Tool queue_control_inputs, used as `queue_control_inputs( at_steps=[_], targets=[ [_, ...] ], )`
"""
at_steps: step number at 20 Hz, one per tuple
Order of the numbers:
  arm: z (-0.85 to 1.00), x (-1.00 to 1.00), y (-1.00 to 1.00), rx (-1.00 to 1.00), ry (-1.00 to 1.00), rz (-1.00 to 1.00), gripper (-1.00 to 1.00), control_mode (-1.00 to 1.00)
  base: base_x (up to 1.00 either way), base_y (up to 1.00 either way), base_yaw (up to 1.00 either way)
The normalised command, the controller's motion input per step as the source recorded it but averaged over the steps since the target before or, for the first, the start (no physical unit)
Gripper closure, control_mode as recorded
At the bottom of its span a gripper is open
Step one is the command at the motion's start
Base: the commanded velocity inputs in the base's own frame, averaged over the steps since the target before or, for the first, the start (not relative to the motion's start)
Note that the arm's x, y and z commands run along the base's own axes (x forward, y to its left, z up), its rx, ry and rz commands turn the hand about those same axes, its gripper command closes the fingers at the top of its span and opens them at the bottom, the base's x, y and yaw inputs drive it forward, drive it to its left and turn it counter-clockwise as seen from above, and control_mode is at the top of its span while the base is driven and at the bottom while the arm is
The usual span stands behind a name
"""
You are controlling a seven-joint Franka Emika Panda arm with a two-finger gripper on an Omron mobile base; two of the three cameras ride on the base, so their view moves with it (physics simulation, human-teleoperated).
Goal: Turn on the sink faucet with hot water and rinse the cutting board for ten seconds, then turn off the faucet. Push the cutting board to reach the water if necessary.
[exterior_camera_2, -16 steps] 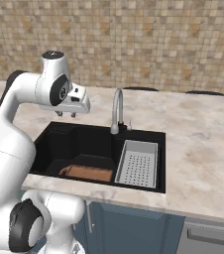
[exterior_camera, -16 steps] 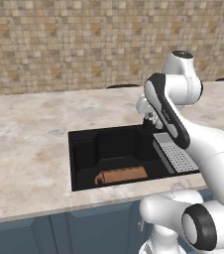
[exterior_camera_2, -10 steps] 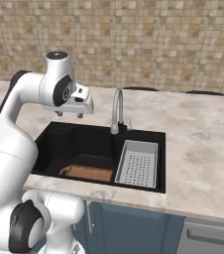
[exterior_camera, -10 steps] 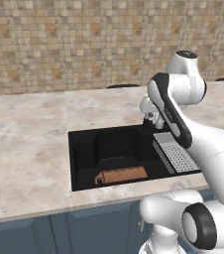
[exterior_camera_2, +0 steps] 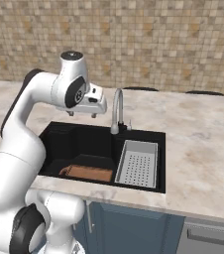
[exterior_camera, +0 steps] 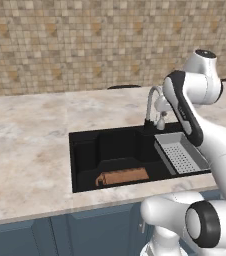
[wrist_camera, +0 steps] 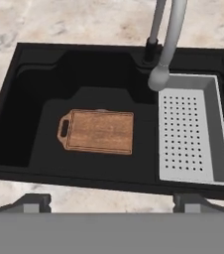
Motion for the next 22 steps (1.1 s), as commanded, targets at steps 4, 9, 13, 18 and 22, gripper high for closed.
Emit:
queue_control_inputs(
  at_steps=[4, 9, 13, 18, 22],
  targets=[
    [0.0, 0.04, -0.44, 0.0, -0.06, 0.0, -1.0, -1.0, 0.0, 0.0, 0.0],
    [0.0, 0.19, -0.43, 0.0, -0.11, 0.0, -1.0, -1.0, 0.0, 0.0, 0.0],
    [0.0, 0.26, -0.33, 0.0, -0.1, 0.0, -1.0, -1.0, 0.0, 0.0, 0.0],
    [0.0, 0.36, -0.34, 0.0, -0.03, 0.0, -1.0, -1.0, 0.0, 0.0, 0.0],
    [0.0, 0.39, -0.18, 0.0, 0.0, 0.0, -1.0, -1.0, 0.0, 0.0, 0.0]
  ],
)
